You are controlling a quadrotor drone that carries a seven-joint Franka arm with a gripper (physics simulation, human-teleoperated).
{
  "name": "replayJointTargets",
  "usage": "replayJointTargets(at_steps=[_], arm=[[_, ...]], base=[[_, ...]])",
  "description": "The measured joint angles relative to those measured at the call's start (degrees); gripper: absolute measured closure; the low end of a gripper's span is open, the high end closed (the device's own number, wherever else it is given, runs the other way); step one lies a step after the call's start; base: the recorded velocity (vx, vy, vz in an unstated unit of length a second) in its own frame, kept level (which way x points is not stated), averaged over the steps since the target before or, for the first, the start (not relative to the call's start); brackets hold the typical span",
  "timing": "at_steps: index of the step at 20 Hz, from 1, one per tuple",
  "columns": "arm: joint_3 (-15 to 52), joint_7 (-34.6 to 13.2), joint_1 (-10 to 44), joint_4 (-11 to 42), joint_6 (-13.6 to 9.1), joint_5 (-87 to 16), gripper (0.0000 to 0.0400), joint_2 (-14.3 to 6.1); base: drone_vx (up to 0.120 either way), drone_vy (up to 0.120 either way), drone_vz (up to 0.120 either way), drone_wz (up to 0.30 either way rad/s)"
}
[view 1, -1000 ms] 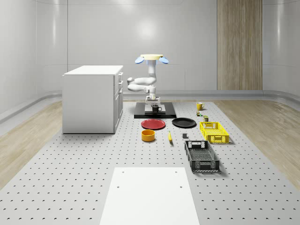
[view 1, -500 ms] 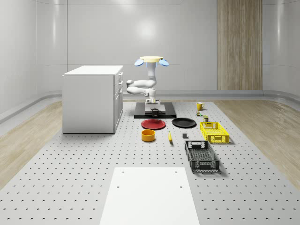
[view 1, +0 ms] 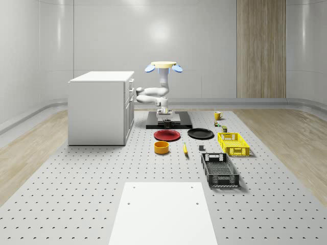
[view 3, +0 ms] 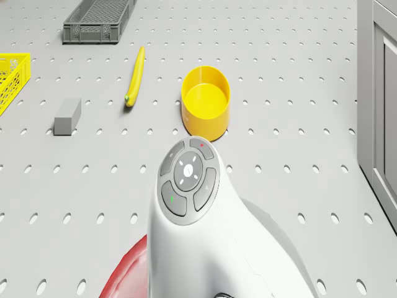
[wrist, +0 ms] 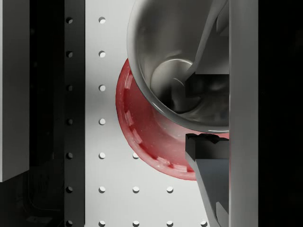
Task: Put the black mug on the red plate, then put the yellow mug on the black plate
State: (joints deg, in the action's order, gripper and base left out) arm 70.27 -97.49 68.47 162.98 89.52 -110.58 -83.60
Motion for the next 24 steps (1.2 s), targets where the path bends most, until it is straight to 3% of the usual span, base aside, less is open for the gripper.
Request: replayJointTargets(at_steps=[9,16,22,24], arm=[[-6.73,0.24,1.41,-2.75,3.21,-6.30,0.0290,-0.18],[-7.16,0.44,4.66,-6.75,3.35,-7.18,0.0290,1.77],[-7.74,1.48,4.99,-8.44,4.03,-7.76,0.0290,2.13],[-7.75,2.01,4.66,-8.66,4.21,-7.73,0.0191,2.05]], base=[[0.000,0.000,0.000,0.000],[0.000,0.000,0.000,0.000],[0.000,0.000,0.000,0.000],[0.000,0.000,0.000,0.000]])
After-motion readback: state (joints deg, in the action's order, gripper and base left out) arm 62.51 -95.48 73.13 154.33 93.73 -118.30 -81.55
